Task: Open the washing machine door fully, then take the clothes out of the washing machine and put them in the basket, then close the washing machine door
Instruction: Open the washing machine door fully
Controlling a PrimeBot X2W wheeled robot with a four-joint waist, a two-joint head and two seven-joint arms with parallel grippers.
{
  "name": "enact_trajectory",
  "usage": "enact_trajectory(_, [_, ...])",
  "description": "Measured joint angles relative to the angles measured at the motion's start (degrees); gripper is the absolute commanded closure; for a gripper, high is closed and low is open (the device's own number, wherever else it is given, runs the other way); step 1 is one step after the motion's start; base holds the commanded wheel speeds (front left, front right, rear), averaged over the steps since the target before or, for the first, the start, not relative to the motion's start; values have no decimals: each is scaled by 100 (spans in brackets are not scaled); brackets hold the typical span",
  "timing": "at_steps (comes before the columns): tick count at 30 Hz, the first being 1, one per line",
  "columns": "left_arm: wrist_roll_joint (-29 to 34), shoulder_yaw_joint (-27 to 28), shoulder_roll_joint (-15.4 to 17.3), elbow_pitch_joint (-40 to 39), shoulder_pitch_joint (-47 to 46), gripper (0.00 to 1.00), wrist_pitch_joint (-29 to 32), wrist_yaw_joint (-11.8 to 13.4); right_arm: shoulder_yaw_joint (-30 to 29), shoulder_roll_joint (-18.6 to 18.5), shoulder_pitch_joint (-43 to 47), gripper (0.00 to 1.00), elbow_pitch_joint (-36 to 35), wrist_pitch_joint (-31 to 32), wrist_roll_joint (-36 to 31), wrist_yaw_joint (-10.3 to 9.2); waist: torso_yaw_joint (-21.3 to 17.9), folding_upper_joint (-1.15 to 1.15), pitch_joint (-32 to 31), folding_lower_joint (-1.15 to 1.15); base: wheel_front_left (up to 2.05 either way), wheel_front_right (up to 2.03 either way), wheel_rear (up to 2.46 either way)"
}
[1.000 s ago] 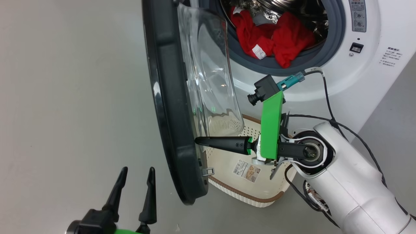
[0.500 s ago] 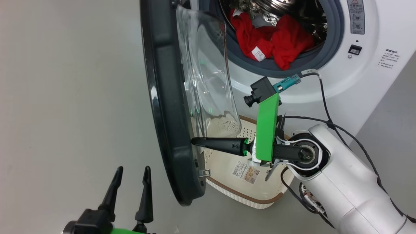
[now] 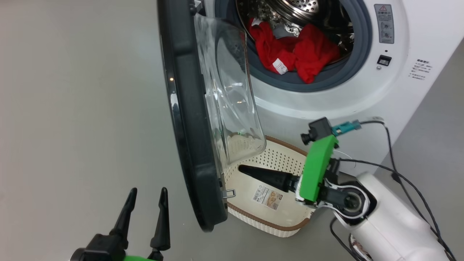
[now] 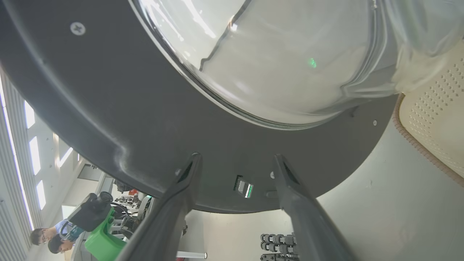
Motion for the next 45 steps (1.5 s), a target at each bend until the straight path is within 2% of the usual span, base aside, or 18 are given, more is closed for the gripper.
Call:
enact_trajectory(13, [52, 121, 0, 134, 102, 0, 0, -112, -197, -476, 854, 0, 94, -1189, -198, 0, -161, 0, -141, 0, 0, 0, 0])
enact_trajectory(21, [60, 232, 1, 133, 159, 0, 0, -132, -333, -833, 1514, 0, -108, -1881, -209, 0, -308, 0, -210, 0, 0, 0, 0])
enact_trajectory(25, [60, 282, 2, 137, 246, 0, 0, -133, -309, -1024, 1650, 0, -209, -2364, -432, 0, -387, 0, -216, 0, 0, 0, 0])
enact_trajectory(34, [101, 388, 1, 167, 251, 0, 0, -179, 538, -1529, 1738, 0, -48, -3600, -1669, 1, -471, 0, -226, 0, 0, 0, 0])
enact_trajectory(42, [102, 413, 1, 191, 322, 0, 0, -180, 985, -1582, 1806, 0, 232, -4517, -1738, 2, -477, 0, -188, 0, 0, 0, 0])
enact_trajectory(45, [102, 422, 2, 201, 322, 0, 0, -180, 1022, -1611, 1798, 0, 320, -4702, -2036, 3, -484, 0, -184, 0, 0, 0, 0])
